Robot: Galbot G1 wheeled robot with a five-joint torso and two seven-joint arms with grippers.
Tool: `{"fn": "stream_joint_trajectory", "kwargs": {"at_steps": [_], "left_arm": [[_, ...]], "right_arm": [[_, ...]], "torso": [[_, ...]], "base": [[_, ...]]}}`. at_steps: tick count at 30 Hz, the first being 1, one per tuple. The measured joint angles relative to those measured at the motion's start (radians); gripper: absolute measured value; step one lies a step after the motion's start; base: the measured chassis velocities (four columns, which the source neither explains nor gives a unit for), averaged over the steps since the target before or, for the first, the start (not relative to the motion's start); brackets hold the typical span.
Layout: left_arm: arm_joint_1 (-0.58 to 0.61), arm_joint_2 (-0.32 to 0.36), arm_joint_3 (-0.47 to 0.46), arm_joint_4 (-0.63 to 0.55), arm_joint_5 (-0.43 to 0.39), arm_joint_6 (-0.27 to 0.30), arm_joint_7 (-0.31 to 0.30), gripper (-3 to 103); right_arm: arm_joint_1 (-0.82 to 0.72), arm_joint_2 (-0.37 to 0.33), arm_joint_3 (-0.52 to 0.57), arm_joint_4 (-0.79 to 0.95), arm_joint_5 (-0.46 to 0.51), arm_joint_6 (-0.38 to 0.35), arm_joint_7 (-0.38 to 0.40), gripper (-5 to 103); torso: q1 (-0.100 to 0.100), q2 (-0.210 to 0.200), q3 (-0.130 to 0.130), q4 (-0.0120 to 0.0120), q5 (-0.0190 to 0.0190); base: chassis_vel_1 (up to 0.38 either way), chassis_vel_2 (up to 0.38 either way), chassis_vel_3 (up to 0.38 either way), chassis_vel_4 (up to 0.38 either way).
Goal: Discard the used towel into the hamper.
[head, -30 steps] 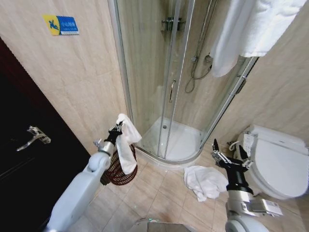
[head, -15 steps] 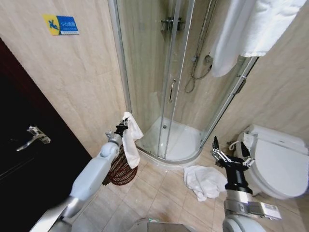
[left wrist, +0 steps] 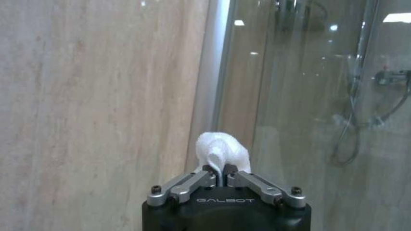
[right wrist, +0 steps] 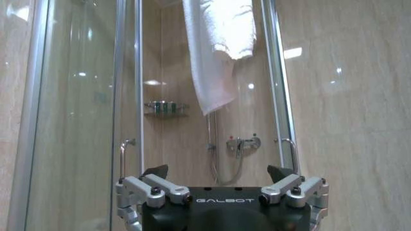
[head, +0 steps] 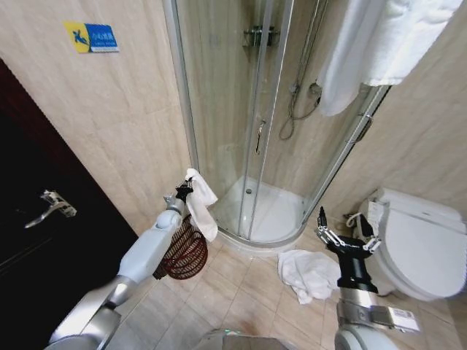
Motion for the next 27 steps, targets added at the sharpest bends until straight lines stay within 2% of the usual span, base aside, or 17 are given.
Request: {"fn": "stream_joint_trajectory", "kwargs": {"at_steps": [11,15,16,18,27], "left_arm": [[0.002,0.013,-0.021,0.023,0.03,-0.023,0.011,4],[0.0,0.014,-0.023,0.051,0.062,-0.047,0.02,4],[-0.001,0.014,-0.027,0.091,0.1,-0.081,0.03,4],[0.0,0.013,-0.035,0.121,0.127,-0.103,0.036,4],[0.027,0.011,-0.052,0.182,0.198,-0.145,0.058,4]], "right_arm": [[0.004,-0.001,-0.001,-0.015,-0.002,0.01,-0.009,100],[0.004,-0.001,-0.001,-0.018,-0.003,0.013,-0.011,100],[0.004,-0.001,-0.001,-0.021,-0.003,0.016,-0.012,100],[0.005,-0.001,0.0,-0.023,-0.003,0.016,-0.012,100],[0.007,-0.001,-0.001,-0.029,-0.002,0.016,-0.012,100]], "torso": [[0.0,0.0,0.0,-0.0001,0.0001],[0.0,0.0,0.0,-0.0002,0.0],[0.0,0.0,0.0,-0.0001,0.0001],[0.0,0.0,0.0,-0.0001,0.0],[0.0,0.0,0.0,-0.0001,0.0]], "base": [[0.0,0.0,0.0,0.0],[0.0,0.0,0.0,0.0],[0.0,0.0,0.0,0.0],[0.0,0.0,0.0,0.0],[0.0,0.0,0.0,0.0]]}}
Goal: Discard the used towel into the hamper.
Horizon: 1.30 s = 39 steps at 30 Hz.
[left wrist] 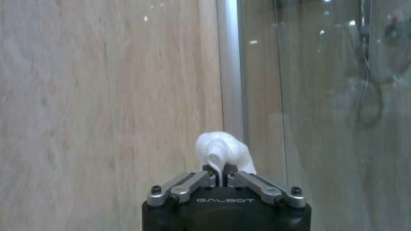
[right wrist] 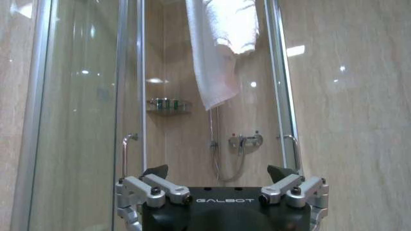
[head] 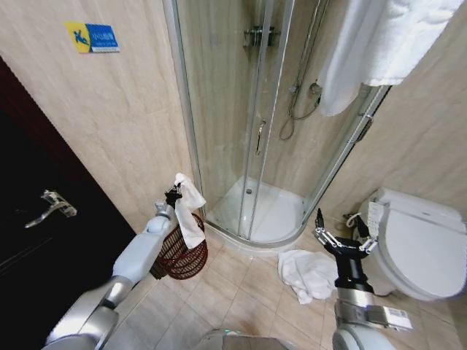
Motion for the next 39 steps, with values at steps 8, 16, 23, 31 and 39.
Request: {"fn": "stream_joint_trajectory", "kwargs": {"at_steps": [8,16,23,31,39], "left_arm": [[0.059,-0.002,-0.026,-0.002,0.033,-0.016,0.01,4],[0.149,0.003,-0.054,-0.025,0.056,-0.031,0.025,4],[0.195,-0.007,-0.059,-0.007,0.08,-0.043,0.041,4],[0.211,-0.029,-0.05,0.026,0.107,-0.046,0.051,4],[0.217,-0.058,-0.043,0.063,0.119,-0.044,0.057,4]], "right_arm": [[0.003,0.0,0.001,-0.004,0.001,0.001,0.0,100],[0.004,0.0,0.001,-0.009,0.001,0.006,-0.002,100],[0.0,0.0,0.001,-0.01,0.0,0.012,-0.003,100],[-0.004,0.0,0.004,-0.012,0.0,0.019,-0.002,100],[-0.003,0.0,0.004,-0.022,0.0,0.026,0.001,100]], "torso": [[0.0,0.0,0.0,0.0,0.0003],[0.0,0.0,0.0,0.0001,0.0001],[0.0,0.0,0.0,0.0,0.0002],[0.0,0.0,0.0,0.0,0.0002],[0.0,0.0,0.0,0.0,0.0002]], "base": [[0.0,0.0,0.0,0.0],[0.0,0.0,0.0,0.0],[0.0,0.0,0.0,0.0],[0.0,0.0,0.0,0.0],[0.0,0.0,0.0,0.0]]}}
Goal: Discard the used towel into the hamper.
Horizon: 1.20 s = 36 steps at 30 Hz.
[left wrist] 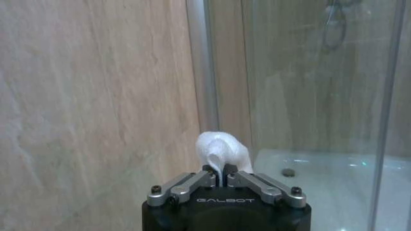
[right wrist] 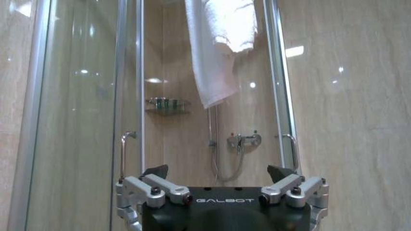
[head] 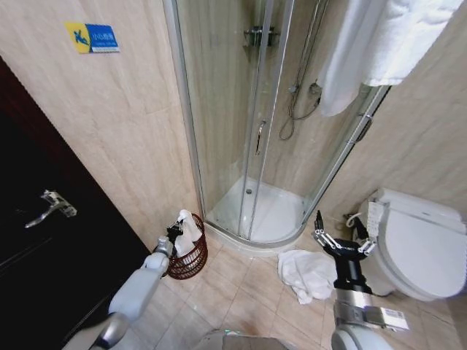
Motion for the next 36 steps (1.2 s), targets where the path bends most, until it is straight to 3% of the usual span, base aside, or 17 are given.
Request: {"fn": "stream_joint_trajectory", "kwargs": {"at_steps": [22,36], "left_arm": [[-0.085,-0.082,0.008,0.172,0.066,0.004,0.009,4],[-0.113,-0.115,-0.023,0.259,0.132,0.024,-0.022,4]], "right_arm": [[0.004,0.0,0.008,-0.007,0.003,-0.004,0.007,100],[-0.005,0.0,0.02,0.02,0.012,-0.003,0.009,100]], "torso": [[0.0,0.0,0.0,0.0,0.0001],[0.0,0.0,0.0,0.0,0.0]], "base": [[0.0,0.0,0.0,0.0],[0.0,0.0,0.0,0.0]]}}
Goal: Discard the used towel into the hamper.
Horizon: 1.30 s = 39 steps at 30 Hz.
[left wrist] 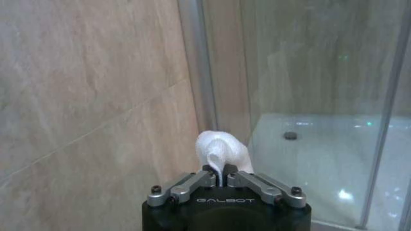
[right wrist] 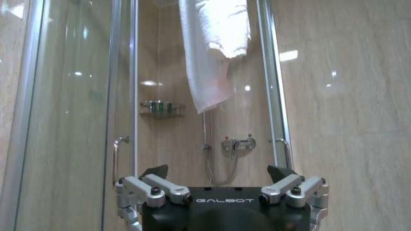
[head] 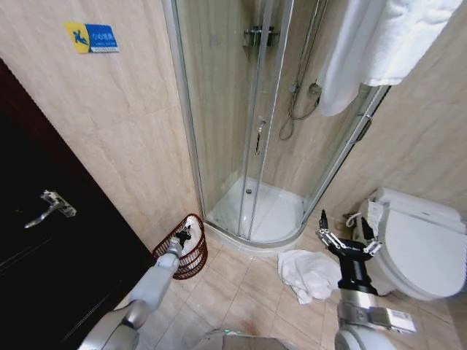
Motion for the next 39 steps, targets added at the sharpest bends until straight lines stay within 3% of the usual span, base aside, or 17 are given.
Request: {"fn": "stream_joint_trajectory", "kwargs": {"at_steps": [18,28,39], "left_arm": [[-0.007,-0.012,-0.045,0.102,0.078,0.03,-0.019,4],[-0.011,-0.035,-0.06,0.165,0.117,0.028,-0.02,4],[-0.013,-0.069,-0.081,0.233,0.001,0.064,-0.014,4]], "right_arm": [[0.004,0.0,0.004,0.0,0.024,0.043,-0.035,100],[0.012,0.0,0.01,0.024,0.029,0.02,-0.028,100],[0.02,0.0,-0.02,0.029,-0.019,0.021,-0.038,100]], "torso": [[0.0,0.0,0.0,0.0,0.0001],[0.0,0.0,0.0,0.0,0.0],[0.0,0.0,0.0,0.0,0.0]], "base": [[0.0,0.0,0.0,0.0],[0.0,0.0,0.0,0.0],[0.0,0.0,0.0,0.0]]}}
